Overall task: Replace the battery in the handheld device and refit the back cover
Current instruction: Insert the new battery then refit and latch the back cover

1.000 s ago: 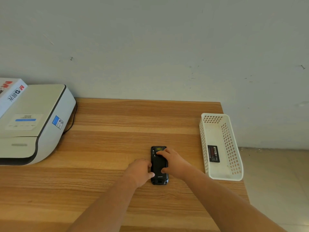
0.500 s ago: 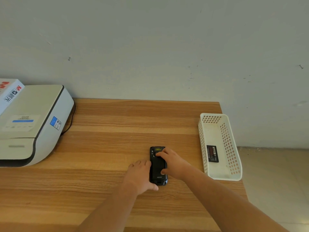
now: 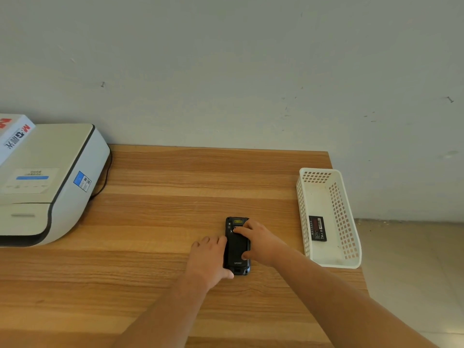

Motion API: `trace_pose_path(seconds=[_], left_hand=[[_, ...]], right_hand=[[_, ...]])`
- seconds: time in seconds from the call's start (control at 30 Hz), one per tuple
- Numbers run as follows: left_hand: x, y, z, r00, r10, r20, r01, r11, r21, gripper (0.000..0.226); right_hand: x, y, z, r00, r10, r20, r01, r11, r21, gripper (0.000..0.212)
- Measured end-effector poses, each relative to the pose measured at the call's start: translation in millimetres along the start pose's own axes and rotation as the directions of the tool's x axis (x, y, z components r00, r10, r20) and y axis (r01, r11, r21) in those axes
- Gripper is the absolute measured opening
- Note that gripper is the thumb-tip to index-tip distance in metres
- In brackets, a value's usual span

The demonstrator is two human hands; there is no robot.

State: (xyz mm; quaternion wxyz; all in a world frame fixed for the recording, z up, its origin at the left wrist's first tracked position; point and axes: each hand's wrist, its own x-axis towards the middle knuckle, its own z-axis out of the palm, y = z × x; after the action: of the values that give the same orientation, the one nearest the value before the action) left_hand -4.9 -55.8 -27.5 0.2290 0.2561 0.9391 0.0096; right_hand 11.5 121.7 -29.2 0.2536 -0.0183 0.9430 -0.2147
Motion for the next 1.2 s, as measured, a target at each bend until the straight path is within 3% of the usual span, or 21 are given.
trace_pose_path(seconds=[0.3,0.6,1.03,1.2], left_hand=[[-3.5,-2.3,2.9,0.998,0.064,0.011,-0.064,0.998,0.003,0.08],[-0.5,-12.9,-9.8,0.994,0.107,0.01,-0.106,0.993,-0.042,0.072],[6.3,-16.9,-8.4,0.995,0.081,0.05,-0.082,0.996,0.022,0.064],[9.0,-13.7,-13.8,0.996,0.081,0.038,-0.083,0.996,0.041,0.061]], right_hand=[[-3.5,3.3,10.1,0.999,-0.037,-0.027,0.034,0.996,-0.086,0.072],[-17.9,10.1,15.4,0.987,0.046,-0.155,-0.045,0.999,0.015,0.053],[-24.1,10.0,18.3,0.985,-0.009,-0.173,-0.03,0.975,-0.222,0.049],[-21.5,6.3,16.7,0.985,-0.009,-0.171,-0.032,0.971,-0.238,0.046]])
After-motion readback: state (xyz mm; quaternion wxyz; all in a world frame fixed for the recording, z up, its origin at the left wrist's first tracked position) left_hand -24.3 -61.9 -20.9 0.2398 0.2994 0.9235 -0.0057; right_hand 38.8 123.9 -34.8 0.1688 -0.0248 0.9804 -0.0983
